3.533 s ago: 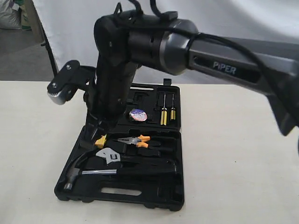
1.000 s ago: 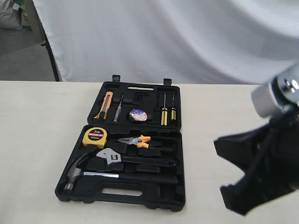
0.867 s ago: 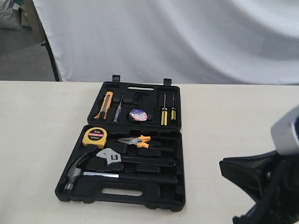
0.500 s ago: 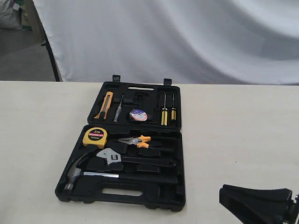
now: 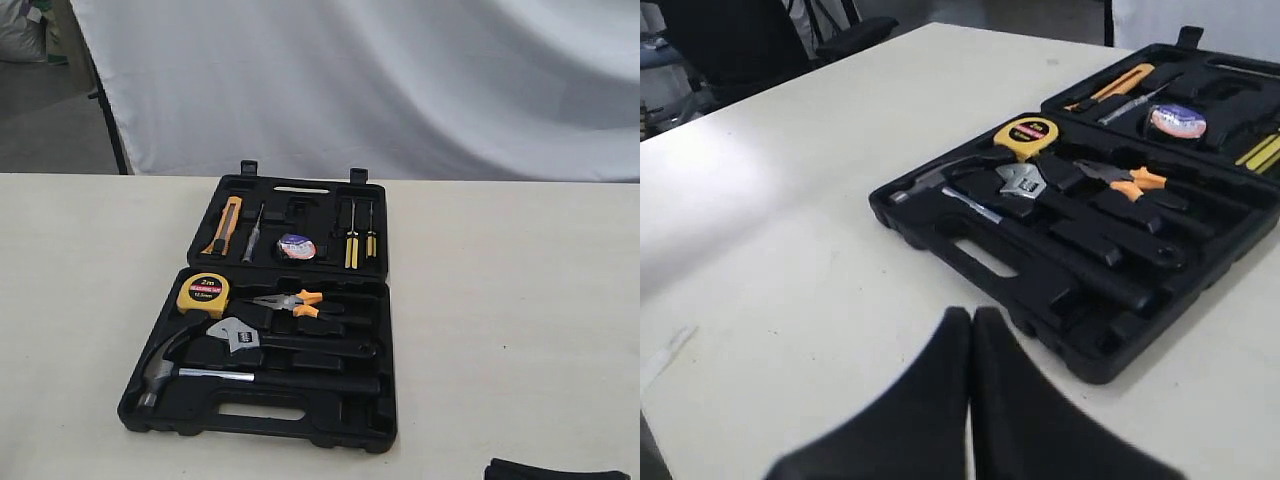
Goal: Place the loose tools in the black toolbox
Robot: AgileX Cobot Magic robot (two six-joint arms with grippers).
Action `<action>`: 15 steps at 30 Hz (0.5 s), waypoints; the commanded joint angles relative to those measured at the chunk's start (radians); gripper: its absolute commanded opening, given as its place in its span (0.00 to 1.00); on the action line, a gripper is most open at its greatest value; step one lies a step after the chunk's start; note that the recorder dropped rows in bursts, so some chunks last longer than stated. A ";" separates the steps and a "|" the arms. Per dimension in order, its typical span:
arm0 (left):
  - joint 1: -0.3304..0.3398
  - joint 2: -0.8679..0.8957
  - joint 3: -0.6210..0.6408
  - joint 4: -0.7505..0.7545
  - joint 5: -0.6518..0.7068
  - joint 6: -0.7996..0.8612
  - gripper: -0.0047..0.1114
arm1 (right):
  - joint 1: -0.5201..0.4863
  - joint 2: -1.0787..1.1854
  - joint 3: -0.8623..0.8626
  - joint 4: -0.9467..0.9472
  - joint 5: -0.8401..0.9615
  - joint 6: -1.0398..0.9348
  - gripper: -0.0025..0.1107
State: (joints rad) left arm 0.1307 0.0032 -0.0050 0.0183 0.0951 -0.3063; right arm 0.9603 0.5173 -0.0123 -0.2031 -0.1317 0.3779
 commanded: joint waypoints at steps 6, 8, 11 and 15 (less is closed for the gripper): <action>0.025 -0.003 -0.003 0.004 -0.007 -0.005 0.05 | -0.004 -0.005 0.012 0.071 -0.103 -0.008 0.02; 0.025 -0.003 -0.003 0.004 -0.007 -0.005 0.05 | -0.004 -0.005 0.012 0.114 -0.102 -0.036 0.02; 0.025 -0.003 -0.003 0.004 -0.007 -0.005 0.05 | -0.004 -0.005 0.012 0.185 -0.102 -0.093 0.02; 0.025 -0.003 -0.003 0.004 -0.007 -0.005 0.05 | -0.004 -0.005 0.012 0.203 -0.100 -0.115 0.02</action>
State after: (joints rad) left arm 0.1307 0.0032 -0.0050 0.0183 0.0951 -0.3063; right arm 0.9603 0.5173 -0.0033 -0.0180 -0.2252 0.2886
